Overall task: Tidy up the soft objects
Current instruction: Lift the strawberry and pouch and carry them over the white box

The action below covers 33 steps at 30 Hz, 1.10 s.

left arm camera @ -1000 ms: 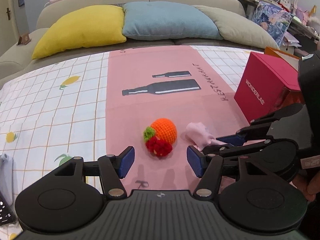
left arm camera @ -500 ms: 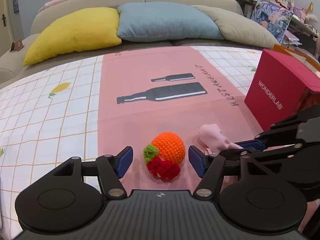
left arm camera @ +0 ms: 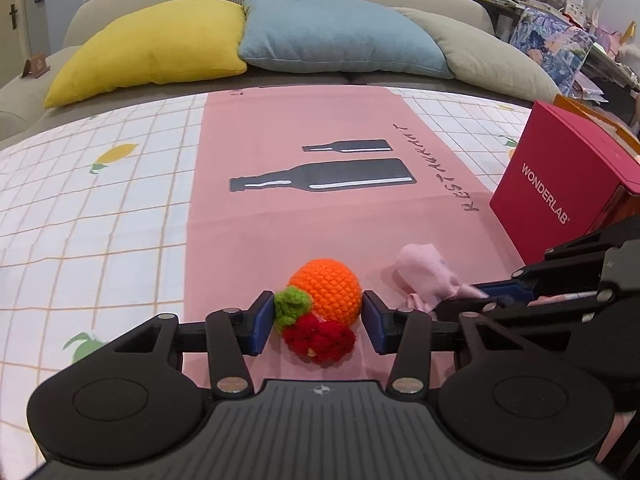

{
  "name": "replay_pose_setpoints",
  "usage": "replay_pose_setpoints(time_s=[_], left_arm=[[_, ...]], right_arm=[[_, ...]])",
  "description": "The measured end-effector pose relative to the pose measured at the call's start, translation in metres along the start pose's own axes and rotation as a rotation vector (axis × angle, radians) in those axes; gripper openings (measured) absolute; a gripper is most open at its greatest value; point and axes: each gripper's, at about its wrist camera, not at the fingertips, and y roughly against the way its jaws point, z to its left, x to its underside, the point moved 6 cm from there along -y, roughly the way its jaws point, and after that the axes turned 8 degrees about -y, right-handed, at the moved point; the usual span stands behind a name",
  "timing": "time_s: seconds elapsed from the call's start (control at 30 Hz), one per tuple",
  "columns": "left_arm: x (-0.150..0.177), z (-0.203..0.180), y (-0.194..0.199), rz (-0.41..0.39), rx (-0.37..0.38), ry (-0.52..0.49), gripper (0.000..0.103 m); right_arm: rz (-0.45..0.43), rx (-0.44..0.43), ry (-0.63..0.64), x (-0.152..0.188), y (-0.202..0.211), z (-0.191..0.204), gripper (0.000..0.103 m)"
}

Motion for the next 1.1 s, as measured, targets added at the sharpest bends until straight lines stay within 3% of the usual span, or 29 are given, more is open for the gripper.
replay_pose_setpoints(time_s=[0.17, 0.57, 0.87, 1.1], left_arm=[[-0.001, 0.000, 0.025, -0.023, 0.005, 0.018, 0.053], [-0.019, -0.031, 0.080, -0.113, 0.069, 0.039, 0.053], [-0.049, -0.095, 0.119, -0.231, 0.187, -0.075, 0.053], [-0.072, -0.146, 0.132, -0.265, 0.267, -0.165, 0.053]], right_arm=[[-0.074, -0.027, 0.042, 0.000, 0.031, 0.009, 0.010], [-0.146, -0.068, -0.088, 0.016, 0.111, -0.022, 0.010], [-0.274, 0.003, -0.166, 0.019, 0.172, -0.066, 0.010], [-0.340, 0.112, -0.229, 0.027, 0.209, -0.119, 0.010]])
